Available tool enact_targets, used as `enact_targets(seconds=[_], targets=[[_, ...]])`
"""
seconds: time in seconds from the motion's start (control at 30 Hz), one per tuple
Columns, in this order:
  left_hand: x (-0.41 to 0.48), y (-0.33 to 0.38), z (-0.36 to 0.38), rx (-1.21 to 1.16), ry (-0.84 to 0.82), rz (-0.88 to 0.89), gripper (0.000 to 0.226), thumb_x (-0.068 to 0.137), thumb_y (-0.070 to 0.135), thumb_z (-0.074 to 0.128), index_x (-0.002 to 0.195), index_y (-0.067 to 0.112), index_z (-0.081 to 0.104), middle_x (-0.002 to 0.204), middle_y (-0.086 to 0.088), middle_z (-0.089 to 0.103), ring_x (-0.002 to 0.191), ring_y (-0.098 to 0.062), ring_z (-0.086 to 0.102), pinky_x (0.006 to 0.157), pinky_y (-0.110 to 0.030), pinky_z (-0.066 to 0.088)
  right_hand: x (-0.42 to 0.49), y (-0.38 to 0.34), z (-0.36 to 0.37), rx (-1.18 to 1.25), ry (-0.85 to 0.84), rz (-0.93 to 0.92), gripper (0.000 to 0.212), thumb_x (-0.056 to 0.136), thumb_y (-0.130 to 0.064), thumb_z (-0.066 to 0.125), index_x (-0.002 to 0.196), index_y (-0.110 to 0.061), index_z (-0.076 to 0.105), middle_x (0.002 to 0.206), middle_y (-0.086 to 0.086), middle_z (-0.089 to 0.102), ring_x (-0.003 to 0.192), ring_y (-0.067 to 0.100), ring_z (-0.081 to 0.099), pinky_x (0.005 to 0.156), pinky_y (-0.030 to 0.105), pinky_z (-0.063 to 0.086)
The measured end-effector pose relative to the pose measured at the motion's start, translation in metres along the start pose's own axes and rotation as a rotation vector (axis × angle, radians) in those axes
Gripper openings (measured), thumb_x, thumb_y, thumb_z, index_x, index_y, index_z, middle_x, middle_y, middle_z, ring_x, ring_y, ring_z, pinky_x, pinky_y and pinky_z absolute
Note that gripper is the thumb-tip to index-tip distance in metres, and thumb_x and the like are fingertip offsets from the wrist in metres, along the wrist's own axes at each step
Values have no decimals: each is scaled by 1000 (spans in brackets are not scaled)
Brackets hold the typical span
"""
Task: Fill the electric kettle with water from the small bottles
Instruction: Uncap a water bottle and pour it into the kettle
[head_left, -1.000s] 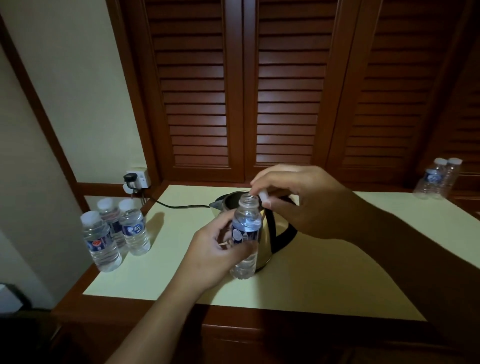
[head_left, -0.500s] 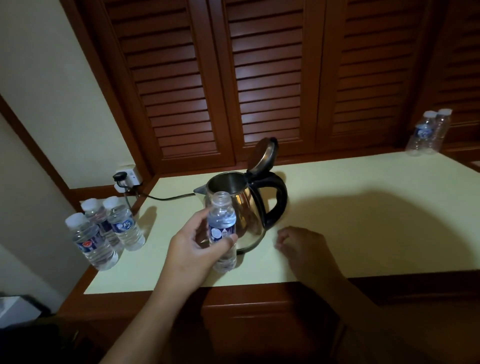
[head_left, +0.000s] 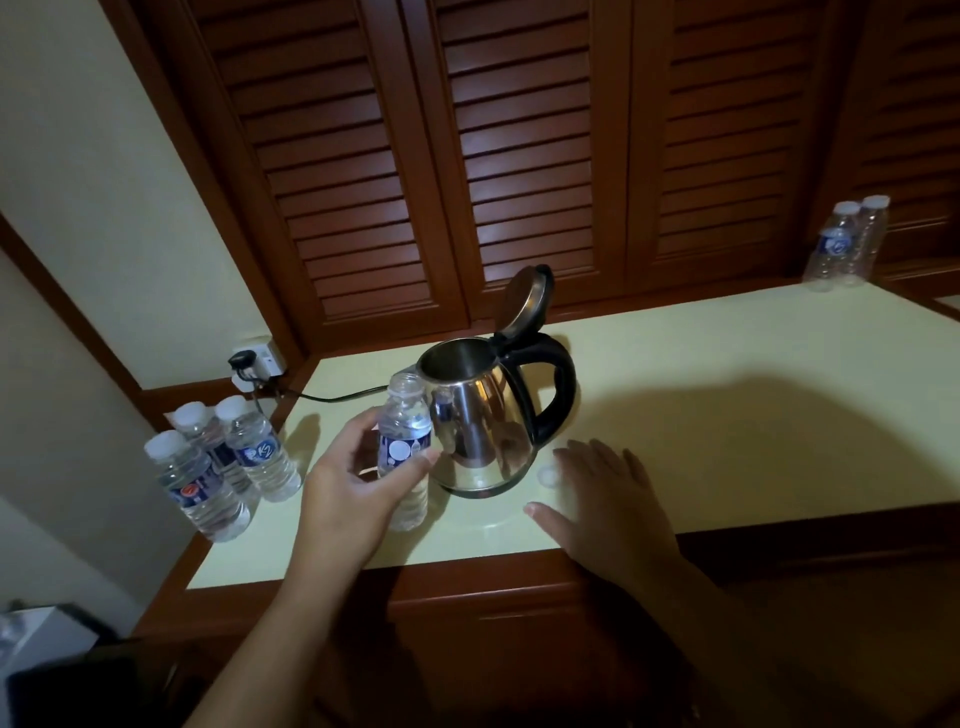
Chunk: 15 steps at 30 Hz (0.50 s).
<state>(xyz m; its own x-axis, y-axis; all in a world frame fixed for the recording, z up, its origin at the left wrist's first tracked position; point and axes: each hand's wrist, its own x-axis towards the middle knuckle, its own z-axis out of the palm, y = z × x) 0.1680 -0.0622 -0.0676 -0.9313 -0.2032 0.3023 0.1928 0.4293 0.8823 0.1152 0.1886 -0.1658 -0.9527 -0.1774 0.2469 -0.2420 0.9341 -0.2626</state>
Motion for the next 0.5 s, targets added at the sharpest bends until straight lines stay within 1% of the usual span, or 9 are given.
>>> enact_targets(seconds=[0.1, 0.17, 0.2, 0.23, 0.27, 0.33, 0.37, 0.43, 0.5], targets=[[10, 4, -7, 40, -7, -8, 54, 80, 37, 88, 129, 42, 65, 109, 19, 77, 98, 2, 73, 86, -35, 64, -3, -5, 1, -56, -67, 53, 95, 85, -83, 23, 155, -19, 24, 165, 6, 24, 154, 28, 15, 125, 55, 4], [16, 6, -10, 68, -17, 5, 57, 82, 39, 87, 135, 38, 65, 106, 19, 77, 95, 8, 71, 82, -25, 62, -3, -6, 0, -75, -95, 54, 100, 86, -83, 20, 159, -15, 10, 169, 10, 11, 156, 29, 6, 124, 55, -1], [19, 9, -11, 85, -30, 9, 58, 84, 37, 86, 137, 36, 64, 106, 21, 75, 94, 14, 68, 78, -16, 58, -3, -6, 0, -81, -111, 47, 101, 87, -82, 18, 160, -14, 7, 169, 10, 7, 156, 29, 3, 124, 55, -3], [23, 11, -12, 102, -42, 13, 57, 86, 37, 85, 139, 36, 63, 106, 24, 73, 94, 18, 66, 77, -13, 56, -2, -6, 0, -82, -128, 42, 101, 87, -82, 16, 160, -13, 5, 170, 10, 5, 156, 29, 1, 124, 55, -4], [27, 13, -13, 121, -48, 20, 56, 88, 37, 83, 140, 38, 63, 109, 25, 73, 96, 19, 65, 82, -17, 57, -1, -5, 0, -81, -145, 38, 101, 87, -82, 14, 160, -13, 3, 170, 10, 2, 156, 28, -1, 124, 55, -5], [36, 17, -16, 159, -73, 24, 53, 90, 41, 81, 140, 42, 62, 118, 23, 74, 107, 8, 67, 99, -36, 58, -1, -5, 2, -89, -178, 36, 101, 88, -82, 11, 161, -13, 0, 170, 9, -2, 156, 27, -5, 124, 55, -7], [40, 18, -18, 188, -89, 25, 53, 91, 43, 80, 140, 45, 60, 123, 22, 73, 113, 1, 67, 103, -44, 57, -1, -4, 2, -100, -183, 35, 102, 87, -82, 10, 161, -13, 0, 170, 9, -2, 156, 27, -5, 124, 55, -7], [48, 20, -22, 247, -105, 30, 53, 91, 46, 79, 140, 49, 58, 131, 19, 70, 119, -9, 66, 104, -48, 56, -1, -4, 3, -112, -164, 36, 104, 86, -84, 9, 161, -12, 2, 170, 10, 2, 157, 27, -1, 124, 55, -4], [54, 25, -25, 304, -108, 43, 57, 91, 45, 79, 144, 48, 55, 137, 13, 66, 123, -14, 64, 103, -46, 56, -1, -4, 3, -115, -139, 32, 106, 85, -85, 10, 160, -10, 6, 170, 10, 7, 157, 27, 4, 125, 55, 0]])
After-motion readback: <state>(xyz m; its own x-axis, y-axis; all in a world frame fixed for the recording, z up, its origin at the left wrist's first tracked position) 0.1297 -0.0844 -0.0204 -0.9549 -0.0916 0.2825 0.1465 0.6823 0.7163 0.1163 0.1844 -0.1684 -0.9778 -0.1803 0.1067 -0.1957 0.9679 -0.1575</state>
